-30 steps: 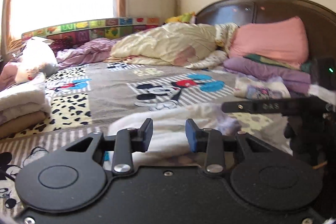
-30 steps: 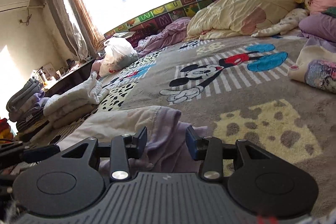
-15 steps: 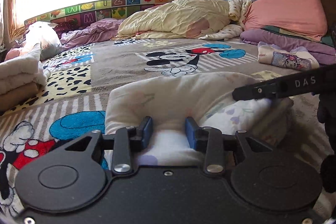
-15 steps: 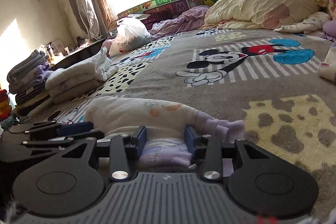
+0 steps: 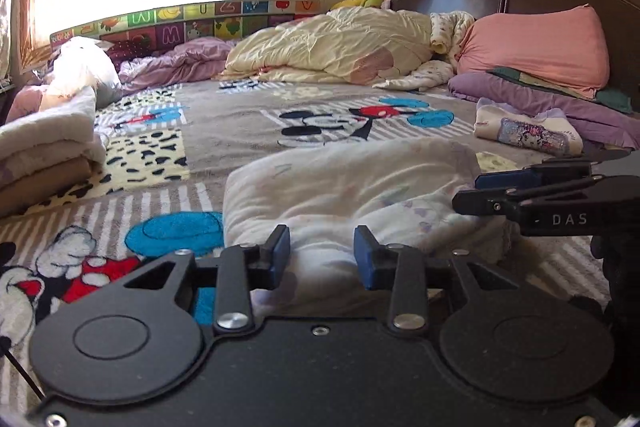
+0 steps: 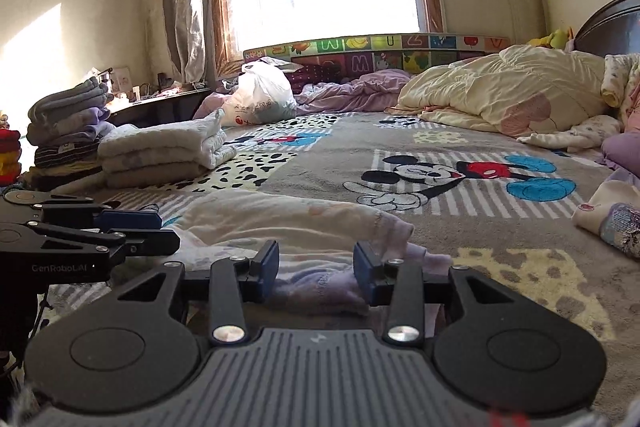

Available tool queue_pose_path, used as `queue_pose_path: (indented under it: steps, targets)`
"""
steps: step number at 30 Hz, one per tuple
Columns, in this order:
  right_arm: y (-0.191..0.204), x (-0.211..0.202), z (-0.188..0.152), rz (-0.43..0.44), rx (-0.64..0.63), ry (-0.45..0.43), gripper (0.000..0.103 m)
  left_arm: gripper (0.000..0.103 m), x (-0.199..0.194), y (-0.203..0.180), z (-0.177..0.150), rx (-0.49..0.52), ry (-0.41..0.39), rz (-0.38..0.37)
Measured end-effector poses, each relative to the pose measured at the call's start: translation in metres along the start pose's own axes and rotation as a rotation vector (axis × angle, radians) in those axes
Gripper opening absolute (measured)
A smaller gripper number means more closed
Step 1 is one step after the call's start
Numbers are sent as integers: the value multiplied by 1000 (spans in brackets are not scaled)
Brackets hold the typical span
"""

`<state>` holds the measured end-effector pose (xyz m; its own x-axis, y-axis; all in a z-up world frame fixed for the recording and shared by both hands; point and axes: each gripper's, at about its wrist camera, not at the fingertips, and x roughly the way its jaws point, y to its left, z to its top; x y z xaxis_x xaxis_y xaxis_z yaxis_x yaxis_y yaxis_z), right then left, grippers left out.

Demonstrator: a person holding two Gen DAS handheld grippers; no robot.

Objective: Fold clothes

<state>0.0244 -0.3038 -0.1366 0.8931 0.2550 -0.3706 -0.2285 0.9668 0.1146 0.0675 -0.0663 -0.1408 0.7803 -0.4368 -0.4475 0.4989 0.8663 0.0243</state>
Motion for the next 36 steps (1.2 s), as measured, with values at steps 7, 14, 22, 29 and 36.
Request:
queue_pose_path:
  steps: [7, 14, 22, 29, 36]
  targets:
    - [-19, 20, -15, -9, 112, 118, 47, 36, 26, -8, -2, 29, 63, 10]
    - [-10, 0, -13, -58, 113, 53, 66, 61, -13, 15, 13, -85, 15, -8]
    - [-66, 2, -17, 15, 549, 46, 91, 71, -17, 70, 7, -493, 22, -55]
    - [-90, 29, -37, 110, 754, 106, 101, 74, 11, 85, -11, -791, 107, -137]
    - [-77, 52, -32, 182, 699, 128, 92, 73, 34, 71, -14, -853, 150, -172]
